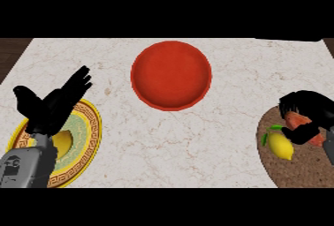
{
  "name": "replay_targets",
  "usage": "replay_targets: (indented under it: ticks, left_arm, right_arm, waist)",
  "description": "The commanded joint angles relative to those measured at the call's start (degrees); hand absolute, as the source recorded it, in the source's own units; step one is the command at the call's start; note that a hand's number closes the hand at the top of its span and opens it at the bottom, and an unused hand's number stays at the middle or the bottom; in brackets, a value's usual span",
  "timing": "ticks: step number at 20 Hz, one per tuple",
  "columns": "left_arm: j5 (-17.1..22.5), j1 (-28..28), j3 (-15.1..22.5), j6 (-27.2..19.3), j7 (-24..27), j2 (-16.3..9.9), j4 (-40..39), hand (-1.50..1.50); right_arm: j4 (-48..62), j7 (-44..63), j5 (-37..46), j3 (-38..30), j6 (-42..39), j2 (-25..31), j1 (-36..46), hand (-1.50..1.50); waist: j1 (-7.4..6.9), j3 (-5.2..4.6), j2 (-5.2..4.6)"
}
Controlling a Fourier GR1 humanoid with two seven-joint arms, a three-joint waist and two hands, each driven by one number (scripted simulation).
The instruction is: Pick the sweet potato from the placemat and place it in the bowl
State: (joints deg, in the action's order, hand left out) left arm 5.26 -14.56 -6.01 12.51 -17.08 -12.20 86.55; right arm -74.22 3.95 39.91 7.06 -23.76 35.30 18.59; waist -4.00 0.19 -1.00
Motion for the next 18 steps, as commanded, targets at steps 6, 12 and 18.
replay_targets:
  ticks: [6,12,18]
  left_arm:
    - [-0.6,1.5,0.4,-0.5,-0.5,0.6,0.4,0.0]
    - [-0.5,3.8,-2.0,0.5,2.4,-1.0,-1.1,0.0]
    - [-1.2,2.6,-2.4,-0.6,1.7,-1.1,-1.5,0.0]
  right_arm:
    - [16.0,-28.4,2.4,1.9,4.2,3.0,15.7,1.5]
    - [10.2,-29.0,0.9,-1.0,-3.9,5.8,20.3,1.5]
    - [-0.3,-26.4,-3.5,-6.3,-11.3,9.1,22.8,1.5]
  waist:
    - [1.68,-0.1,0.44]
    - [3.63,-0.22,1.06]
    - [4.19,-0.24,1.21]
